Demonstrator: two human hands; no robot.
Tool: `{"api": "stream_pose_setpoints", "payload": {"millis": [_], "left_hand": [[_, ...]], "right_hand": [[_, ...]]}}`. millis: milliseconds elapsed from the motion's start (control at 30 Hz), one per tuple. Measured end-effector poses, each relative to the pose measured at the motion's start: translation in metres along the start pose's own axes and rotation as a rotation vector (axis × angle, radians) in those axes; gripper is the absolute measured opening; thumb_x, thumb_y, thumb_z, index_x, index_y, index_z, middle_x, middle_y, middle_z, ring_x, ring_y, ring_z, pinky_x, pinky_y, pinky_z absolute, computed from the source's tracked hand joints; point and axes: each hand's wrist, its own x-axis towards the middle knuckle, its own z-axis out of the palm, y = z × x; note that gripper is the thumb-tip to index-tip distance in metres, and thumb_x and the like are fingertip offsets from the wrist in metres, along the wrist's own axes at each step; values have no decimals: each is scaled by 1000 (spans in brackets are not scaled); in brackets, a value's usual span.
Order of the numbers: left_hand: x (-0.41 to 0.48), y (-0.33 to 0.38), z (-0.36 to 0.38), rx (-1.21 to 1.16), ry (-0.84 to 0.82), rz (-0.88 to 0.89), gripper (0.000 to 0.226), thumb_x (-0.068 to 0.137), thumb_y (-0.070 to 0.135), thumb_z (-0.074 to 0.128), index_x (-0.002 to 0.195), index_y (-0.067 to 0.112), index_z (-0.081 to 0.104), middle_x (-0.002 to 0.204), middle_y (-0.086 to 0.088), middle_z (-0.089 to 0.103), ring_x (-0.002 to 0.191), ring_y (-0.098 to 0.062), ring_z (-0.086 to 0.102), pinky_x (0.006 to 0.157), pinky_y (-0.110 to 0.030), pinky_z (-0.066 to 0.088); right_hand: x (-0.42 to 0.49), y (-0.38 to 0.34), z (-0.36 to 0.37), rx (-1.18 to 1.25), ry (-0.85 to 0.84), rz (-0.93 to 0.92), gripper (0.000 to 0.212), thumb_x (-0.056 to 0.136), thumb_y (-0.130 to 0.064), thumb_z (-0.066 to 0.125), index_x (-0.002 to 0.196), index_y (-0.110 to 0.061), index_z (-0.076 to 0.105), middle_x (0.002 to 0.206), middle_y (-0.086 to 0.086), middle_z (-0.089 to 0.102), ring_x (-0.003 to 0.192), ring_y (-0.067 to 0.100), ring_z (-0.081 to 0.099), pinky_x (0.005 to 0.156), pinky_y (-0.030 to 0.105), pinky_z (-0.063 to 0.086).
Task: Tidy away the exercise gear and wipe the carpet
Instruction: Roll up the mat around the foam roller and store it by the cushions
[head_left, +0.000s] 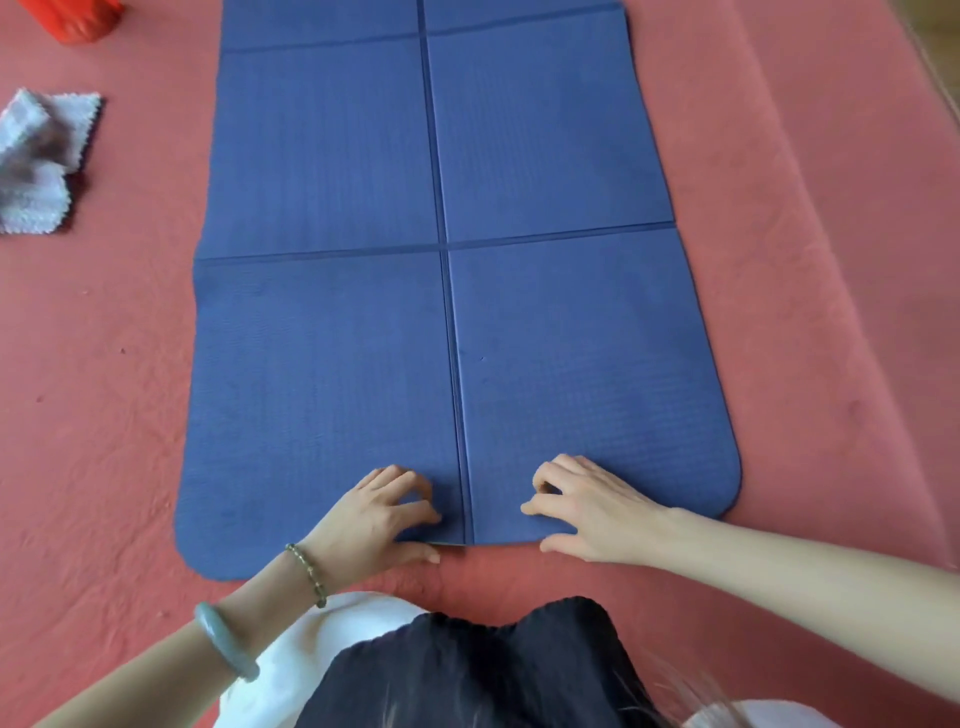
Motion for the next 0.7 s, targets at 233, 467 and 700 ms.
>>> {"api": "stream_pose_setpoints", "payload": {"millis": [233,467,700], "left_hand": [[36,-1,-31,-61,-129,-410,42,82,62,37,89,29,61,79,12,67,72,-13,61,66,-28,47],[33,9,-28,427,285,36,10,88,10,51,91,13,60,94,-4,64,75,-24,50,73,-35,35],[1,-2,-16,657,233,190,30,94,13,46,117,5,63,116,-4,66,106,-22,47,83,-36,35]], "right_hand": [[19,10,-29,258,-9,281,20,94,-27,53,98,-17,70,94,-3,71,89,17,61,81,33,47],[56,17,-39,-114,-43,311,23,100,-29,39,104,-17,57,94,1,52,92,27,58,68,33,38],[50,43,-26,-175,158,23,18,89,-29,56,95,-17,45,74,-2,59,57,26,57,46,29,35]]}}
